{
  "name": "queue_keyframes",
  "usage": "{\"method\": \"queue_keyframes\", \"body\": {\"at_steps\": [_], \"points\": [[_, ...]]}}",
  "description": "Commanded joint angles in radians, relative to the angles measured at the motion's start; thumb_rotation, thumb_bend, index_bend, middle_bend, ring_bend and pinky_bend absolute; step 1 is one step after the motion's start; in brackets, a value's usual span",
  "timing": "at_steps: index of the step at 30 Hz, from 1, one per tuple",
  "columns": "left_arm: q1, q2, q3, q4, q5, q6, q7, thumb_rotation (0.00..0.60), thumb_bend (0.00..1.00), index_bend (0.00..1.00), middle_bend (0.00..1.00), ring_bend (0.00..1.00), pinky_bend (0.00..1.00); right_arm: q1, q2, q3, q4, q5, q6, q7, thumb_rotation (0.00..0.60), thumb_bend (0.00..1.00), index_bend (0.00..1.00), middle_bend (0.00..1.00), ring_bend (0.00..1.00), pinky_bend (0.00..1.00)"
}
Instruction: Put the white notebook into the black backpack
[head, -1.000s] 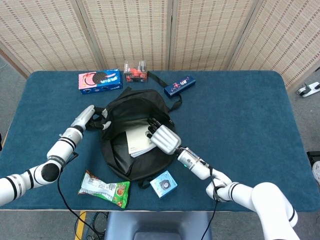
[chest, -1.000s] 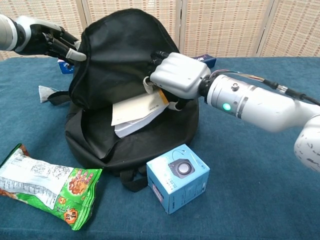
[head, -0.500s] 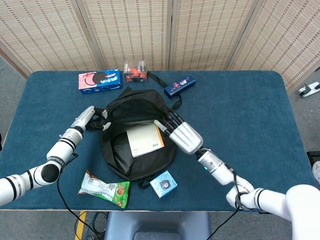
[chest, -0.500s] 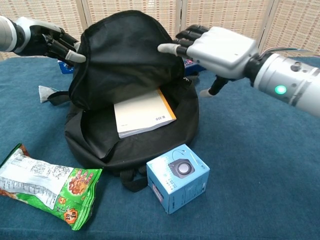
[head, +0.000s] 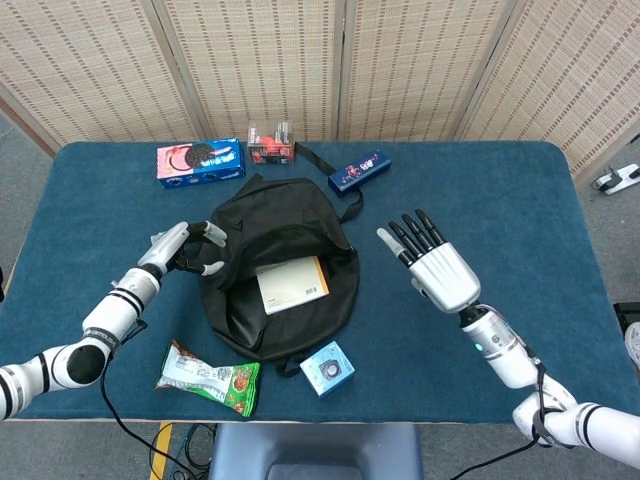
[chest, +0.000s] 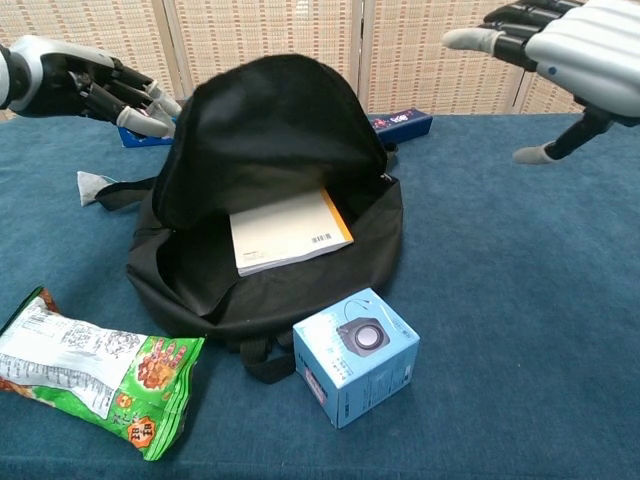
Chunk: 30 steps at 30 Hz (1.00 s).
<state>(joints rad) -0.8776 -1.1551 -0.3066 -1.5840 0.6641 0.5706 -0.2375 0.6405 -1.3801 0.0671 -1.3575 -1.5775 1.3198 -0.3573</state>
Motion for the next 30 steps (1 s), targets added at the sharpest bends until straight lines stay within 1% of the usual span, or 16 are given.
{"method": "queue_keyframes", "body": {"at_steps": [1,5,7,8,10,12,14,17,20,24,30], "points": [[0.031,0.028,-0.016,-0.032,0.04,0.011,-0.029,0.6,0.22,0.32,0.29,0.22,0.14,-0.02,0.019,0.0,-0.005,0.007,0.012,0.02,0.6,0.13,0.0,0.11,0.0,0.0],[0.063,0.054,-0.023,-0.061,0.09,0.033,-0.048,0.6,0.22,0.29,0.29,0.21,0.14,-0.041,0.04,0.005,-0.007,0.014,0.021,0.046,0.6,0.13,0.0,0.12,0.0,0.0],[0.08,0.065,-0.021,-0.07,0.111,0.055,-0.048,0.6,0.22,0.29,0.29,0.21,0.14,-0.053,0.052,0.008,-0.007,0.015,0.031,0.073,0.6,0.13,0.0,0.15,0.0,0.0],[0.088,0.067,-0.019,-0.072,0.119,0.072,-0.046,0.6,0.22,0.29,0.29,0.21,0.14,-0.059,0.059,0.01,-0.008,0.017,0.036,0.088,0.6,0.13,0.02,0.18,0.01,0.0],[0.107,0.066,-0.012,-0.074,0.131,0.117,-0.037,0.6,0.22,0.3,0.29,0.21,0.14,-0.077,0.078,0.013,-0.015,0.025,0.048,0.136,0.6,0.14,0.08,0.23,0.04,0.01],[0.125,0.062,0.0,-0.074,0.132,0.165,-0.019,0.6,0.22,0.32,0.29,0.21,0.14,-0.098,0.099,0.017,-0.022,0.035,0.063,0.192,0.6,0.16,0.18,0.27,0.1,0.08],[0.14,0.057,0.013,-0.07,0.134,0.204,0.002,0.6,0.22,0.35,0.29,0.21,0.14,-0.12,0.118,0.019,-0.028,0.045,0.079,0.246,0.6,0.19,0.24,0.31,0.15,0.12],[0.171,0.047,0.035,-0.054,0.146,0.27,0.035,0.6,0.22,0.36,0.29,0.21,0.14,-0.165,0.168,0.014,-0.041,0.071,0.092,0.316,0.6,0.25,0.3,0.34,0.18,0.14],[0.195,0.037,0.053,-0.036,0.163,0.325,0.068,0.6,0.22,0.37,0.29,0.21,0.14,-0.196,0.215,0.005,-0.06,0.085,0.089,0.363,0.6,0.28,0.32,0.36,0.21,0.17],[0.245,0.024,0.083,-0.021,0.224,0.433,0.117,0.6,0.22,0.36,0.29,0.21,0.14,-0.249,0.3,-0.017,-0.102,0.104,0.079,0.465,0.6,0.29,0.32,0.36,0.21,0.18],[0.341,0.022,0.126,-0.018,0.348,0.571,0.111,0.6,0.22,0.36,0.28,0.21,0.14,-0.332,0.376,-0.049,-0.131,0.099,0.112,0.579,0.6,0.3,0.35,0.37,0.22,0.21]]}}
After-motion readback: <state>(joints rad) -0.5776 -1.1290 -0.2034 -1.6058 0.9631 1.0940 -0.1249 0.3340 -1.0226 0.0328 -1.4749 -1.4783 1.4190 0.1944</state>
